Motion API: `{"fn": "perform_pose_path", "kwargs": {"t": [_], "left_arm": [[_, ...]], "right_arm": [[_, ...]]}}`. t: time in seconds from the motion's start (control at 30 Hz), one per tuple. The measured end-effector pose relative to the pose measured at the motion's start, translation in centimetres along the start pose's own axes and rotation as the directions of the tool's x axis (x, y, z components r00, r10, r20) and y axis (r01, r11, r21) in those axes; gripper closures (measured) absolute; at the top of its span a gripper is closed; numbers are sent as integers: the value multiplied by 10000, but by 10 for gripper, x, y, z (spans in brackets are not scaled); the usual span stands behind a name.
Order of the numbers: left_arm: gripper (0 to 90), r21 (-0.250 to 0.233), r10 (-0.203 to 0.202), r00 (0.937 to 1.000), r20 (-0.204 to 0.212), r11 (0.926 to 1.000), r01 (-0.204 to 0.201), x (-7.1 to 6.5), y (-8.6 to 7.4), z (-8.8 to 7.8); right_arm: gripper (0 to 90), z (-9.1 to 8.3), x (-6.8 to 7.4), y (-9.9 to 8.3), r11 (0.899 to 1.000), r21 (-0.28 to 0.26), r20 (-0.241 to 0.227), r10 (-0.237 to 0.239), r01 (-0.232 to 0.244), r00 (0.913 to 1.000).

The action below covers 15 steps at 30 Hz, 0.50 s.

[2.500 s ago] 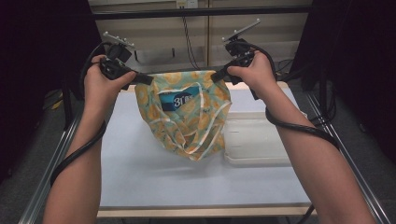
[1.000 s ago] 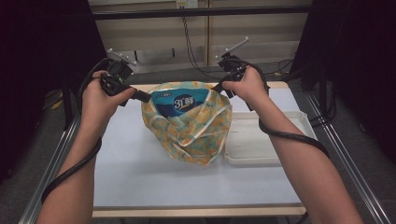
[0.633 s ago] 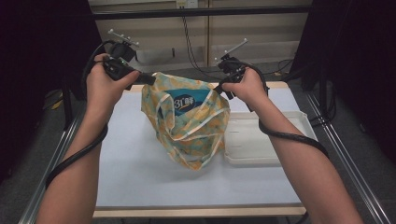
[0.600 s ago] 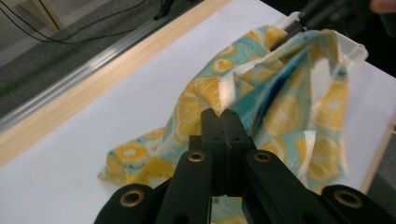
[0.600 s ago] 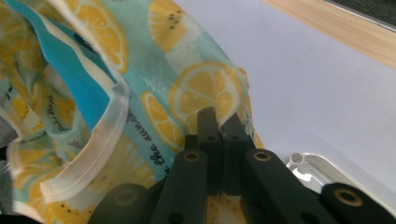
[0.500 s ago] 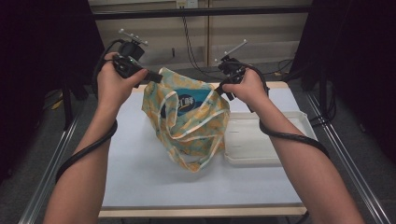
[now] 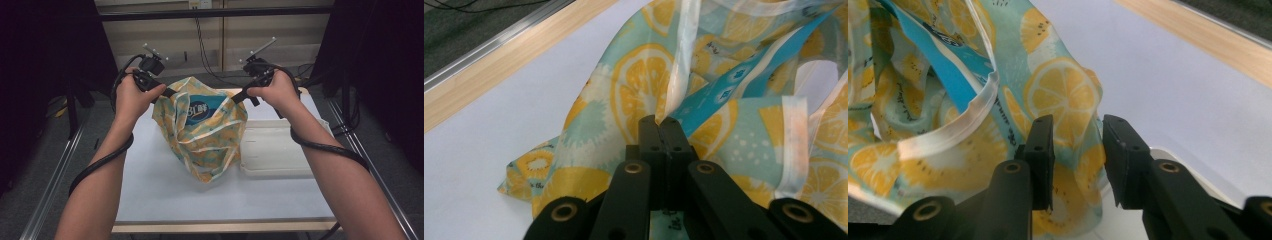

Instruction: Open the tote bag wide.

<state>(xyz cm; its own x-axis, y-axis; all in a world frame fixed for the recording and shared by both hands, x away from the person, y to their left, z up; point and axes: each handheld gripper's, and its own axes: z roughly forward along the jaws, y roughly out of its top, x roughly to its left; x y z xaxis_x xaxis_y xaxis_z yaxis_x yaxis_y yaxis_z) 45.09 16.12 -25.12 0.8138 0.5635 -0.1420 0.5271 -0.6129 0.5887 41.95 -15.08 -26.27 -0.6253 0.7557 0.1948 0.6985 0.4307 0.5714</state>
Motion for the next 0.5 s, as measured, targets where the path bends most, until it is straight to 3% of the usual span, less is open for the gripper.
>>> {"fn": "perform_pose_path", "kwargs": {"t": [0.03, 0.07, 0.1, 0.17, 0.23, 0.3, 0.37, 0.4, 0.5], "left_arm": [[900, 18, 20, 10000, 19, 10000, -20, 0, 0, 0], [900, -233, -345, 9994, 24, 9991, 346, -1, -1, 2], [900, -83, -78, 10000, 63, 9999, 78, 1, -2, 1], [900, -314, -453, 9990, 69, 9985, 454, 0, -3, 3], [892, 40, -126, 9998, 161, 9999, 126, 1, -4, 3], [884, -199, -562, 9982, 225, 9982, 567, 1, -5, 5], [885, -149, -554, 9983, 201, 9983, 557, 1, -6, 5], [886, 105, -204, 9996, 210, 9997, 202, 4, -5, 3], [887, 67, -156, 9994, 302, 9999, 154, 4, -6, 4]], "right_arm": [[629, 0, 0, 0, 10000, 0, 0, 0, 0, 10000], [605, -5, 1, -1, 10000, -72, 56, -59, 59, 10000], [587, -9, 2, -2, 9999, -78, 61, -99, 99, 9999], [577, -12, 2, -2, 9998, -145, 75, -102, 103, 9999], [577, -17, 3, -3, 9998, -131, 32, -131, 131, 9999], [565, -23, 6, -5, 9995, -186, 52, -271, 272, 9996], [562, -24, 7, -6, 9993, -172, 50, -327, 328, 9995], [549, -27, 8, -7, 9988, -201, 20, -446, 447, 9990], [529, -30, 10, -9, 9990, -247, -133, -388, 384, 9992]]}}
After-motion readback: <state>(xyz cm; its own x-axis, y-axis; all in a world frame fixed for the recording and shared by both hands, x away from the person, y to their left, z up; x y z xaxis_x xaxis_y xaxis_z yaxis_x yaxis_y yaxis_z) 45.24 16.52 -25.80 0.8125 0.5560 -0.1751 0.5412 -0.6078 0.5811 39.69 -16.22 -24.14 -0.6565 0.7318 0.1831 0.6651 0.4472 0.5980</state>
